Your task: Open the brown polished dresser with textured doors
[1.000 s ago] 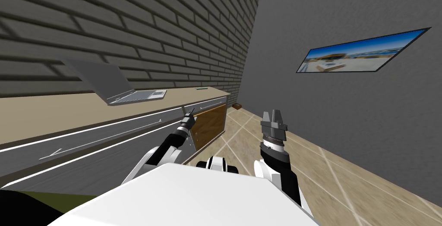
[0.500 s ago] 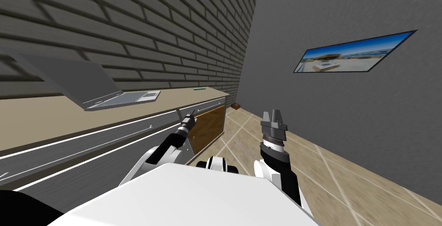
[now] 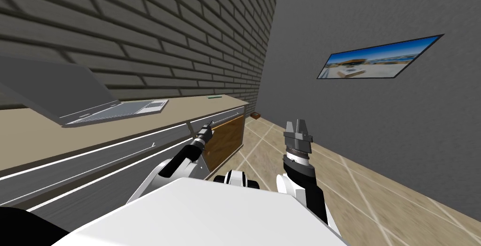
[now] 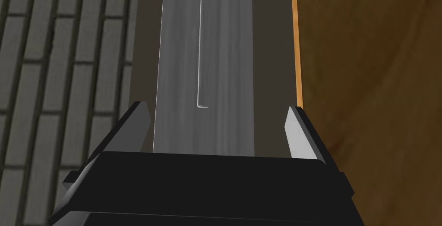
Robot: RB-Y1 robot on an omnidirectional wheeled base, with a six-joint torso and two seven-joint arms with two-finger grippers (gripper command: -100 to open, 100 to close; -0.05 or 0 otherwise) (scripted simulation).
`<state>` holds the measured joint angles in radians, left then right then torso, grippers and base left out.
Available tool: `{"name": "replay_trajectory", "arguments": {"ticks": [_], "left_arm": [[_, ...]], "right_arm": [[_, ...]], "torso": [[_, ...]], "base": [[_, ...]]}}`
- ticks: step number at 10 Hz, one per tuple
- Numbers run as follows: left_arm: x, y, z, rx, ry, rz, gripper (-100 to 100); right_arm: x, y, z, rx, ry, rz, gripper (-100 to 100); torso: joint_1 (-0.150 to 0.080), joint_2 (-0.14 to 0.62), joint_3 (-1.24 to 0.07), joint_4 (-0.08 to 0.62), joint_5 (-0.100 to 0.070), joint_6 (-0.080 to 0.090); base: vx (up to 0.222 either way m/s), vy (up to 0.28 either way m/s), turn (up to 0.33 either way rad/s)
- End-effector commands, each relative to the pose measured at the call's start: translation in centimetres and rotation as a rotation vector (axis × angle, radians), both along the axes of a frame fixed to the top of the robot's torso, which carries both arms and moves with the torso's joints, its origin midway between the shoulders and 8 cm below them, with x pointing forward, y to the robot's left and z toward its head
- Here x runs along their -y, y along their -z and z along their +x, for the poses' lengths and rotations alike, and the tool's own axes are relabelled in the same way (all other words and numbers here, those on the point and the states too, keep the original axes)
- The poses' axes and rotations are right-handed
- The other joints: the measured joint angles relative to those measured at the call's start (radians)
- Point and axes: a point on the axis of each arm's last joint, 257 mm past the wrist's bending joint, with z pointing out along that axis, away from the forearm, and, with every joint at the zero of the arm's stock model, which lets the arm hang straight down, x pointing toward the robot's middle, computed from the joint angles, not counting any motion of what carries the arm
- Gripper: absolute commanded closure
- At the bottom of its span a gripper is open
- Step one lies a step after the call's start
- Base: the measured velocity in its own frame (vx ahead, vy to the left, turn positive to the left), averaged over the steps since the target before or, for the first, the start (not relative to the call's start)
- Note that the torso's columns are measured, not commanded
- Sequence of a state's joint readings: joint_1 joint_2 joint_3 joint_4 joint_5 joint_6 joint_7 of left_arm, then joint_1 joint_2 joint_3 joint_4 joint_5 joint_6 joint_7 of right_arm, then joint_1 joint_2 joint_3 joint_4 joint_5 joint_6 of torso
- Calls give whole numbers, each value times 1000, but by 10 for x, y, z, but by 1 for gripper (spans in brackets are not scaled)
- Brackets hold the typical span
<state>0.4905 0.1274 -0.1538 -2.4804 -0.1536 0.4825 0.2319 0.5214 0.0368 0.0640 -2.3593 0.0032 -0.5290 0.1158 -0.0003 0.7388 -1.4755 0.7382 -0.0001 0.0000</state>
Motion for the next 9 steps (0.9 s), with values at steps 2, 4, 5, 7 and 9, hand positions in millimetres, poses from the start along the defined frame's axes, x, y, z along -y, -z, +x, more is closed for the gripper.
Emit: {"name": "replay_trajectory", "arguments": {"ticks": [2, 4, 5, 7, 9], "left_arm": [[0, 3, -1, -17, -2, 0, -100], [0, 10, 12, -25, 4, 4, 100], [1, 7, 14, -18, 6, 4, 100], [2, 9, 28, -19, 14, 7, 100], [2, 11, 43, -19, 22, 10, 100]], "right_arm": [[0, 0, 0, 0, 0, 0, 0], [0, 0, 0, 0, 0, 0, 0], [0, 0, 0, 0, 0, 0, 0], [0, 0, 0, 0, 0, 0, 0], [0, 0, 0, 0, 0, 0, 0]], "torso": [[0, 0, 0, 0, 0, 0], [0, 0, 0, 0, 0, 0], [0, 0, 1, -1, 1, 1], [-2, 0, 0, 0, 0, 0], [1, 0, 0, 0, 0, 0]], "base": [[10, 3, -4], [-39, -10, 35], [-94, -44, 22], [-101, -67, 37], [-108, -46, 42]]}}
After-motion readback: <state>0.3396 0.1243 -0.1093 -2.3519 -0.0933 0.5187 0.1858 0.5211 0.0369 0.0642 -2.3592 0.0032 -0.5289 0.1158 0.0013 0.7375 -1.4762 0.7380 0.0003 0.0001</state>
